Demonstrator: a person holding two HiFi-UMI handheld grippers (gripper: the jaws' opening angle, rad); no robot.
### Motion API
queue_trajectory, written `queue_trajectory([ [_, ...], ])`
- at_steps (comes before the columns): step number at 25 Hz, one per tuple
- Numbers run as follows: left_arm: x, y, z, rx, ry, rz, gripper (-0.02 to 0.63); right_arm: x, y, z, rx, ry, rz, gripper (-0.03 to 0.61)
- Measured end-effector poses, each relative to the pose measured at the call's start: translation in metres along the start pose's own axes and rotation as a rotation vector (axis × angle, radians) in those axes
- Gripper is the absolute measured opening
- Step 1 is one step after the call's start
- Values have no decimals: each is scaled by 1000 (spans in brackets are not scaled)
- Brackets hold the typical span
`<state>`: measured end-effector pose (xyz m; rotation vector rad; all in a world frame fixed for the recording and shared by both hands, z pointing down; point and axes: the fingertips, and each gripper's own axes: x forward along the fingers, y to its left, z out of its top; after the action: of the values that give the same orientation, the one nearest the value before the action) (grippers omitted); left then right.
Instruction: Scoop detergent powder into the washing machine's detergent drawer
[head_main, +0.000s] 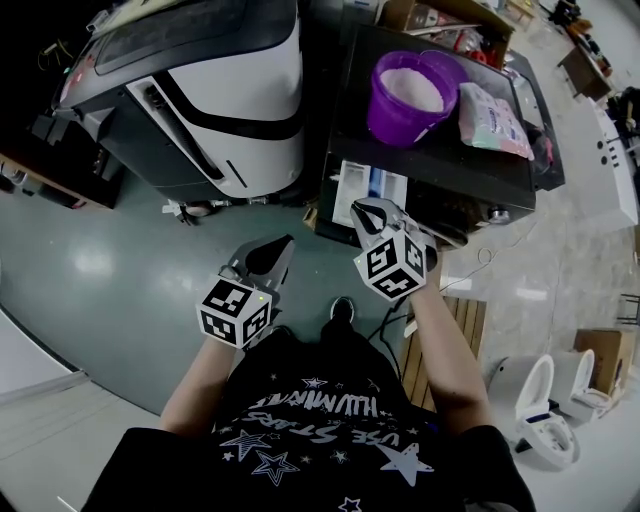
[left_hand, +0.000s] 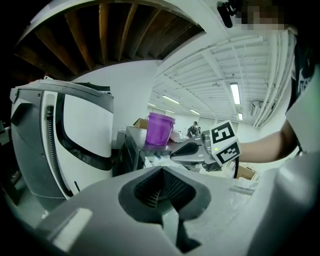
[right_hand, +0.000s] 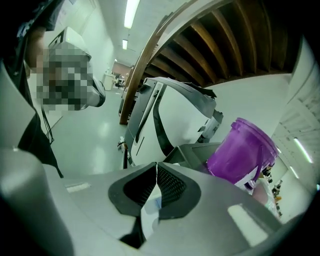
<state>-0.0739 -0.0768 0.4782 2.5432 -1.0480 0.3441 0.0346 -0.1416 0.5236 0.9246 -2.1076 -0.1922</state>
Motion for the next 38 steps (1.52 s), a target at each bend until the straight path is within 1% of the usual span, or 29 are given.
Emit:
queue_trajectory([
  [12, -21, 6, 1, 3, -31, -11, 2, 1, 22, -1, -279, 65, -8, 35],
  [14, -25, 5, 1, 7, -32, -17, 2, 1, 26, -3, -294, 78, -1, 35],
  [22, -38, 7, -9, 12, -15, -41, 2, -3, 23, 1, -158, 73, -17, 35],
  [30, -42, 12, -9, -1, -20, -52, 2, -5, 24, 3, -151, 89, -27, 35],
  [32, -42, 13, -8, -1, -24, -55, 2, -7, 23, 5, -132, 81, -30, 35],
  [34, -41, 14, -6, -5, -28, -57, 2, -11, 18, 9, -79, 61, -36, 35],
  [35, -40, 15, -4, -7, -30, -57, 2, -14, 14, 11, -36, 46, -38, 35],
  [36, -39, 16, -3, -9, -31, -57, 2, -18, 8, 14, 19, 28, -41, 35],
  [38, -37, 18, 0, -10, -36, -52, 2, -28, -5, 17, 165, -14, -45, 35],
])
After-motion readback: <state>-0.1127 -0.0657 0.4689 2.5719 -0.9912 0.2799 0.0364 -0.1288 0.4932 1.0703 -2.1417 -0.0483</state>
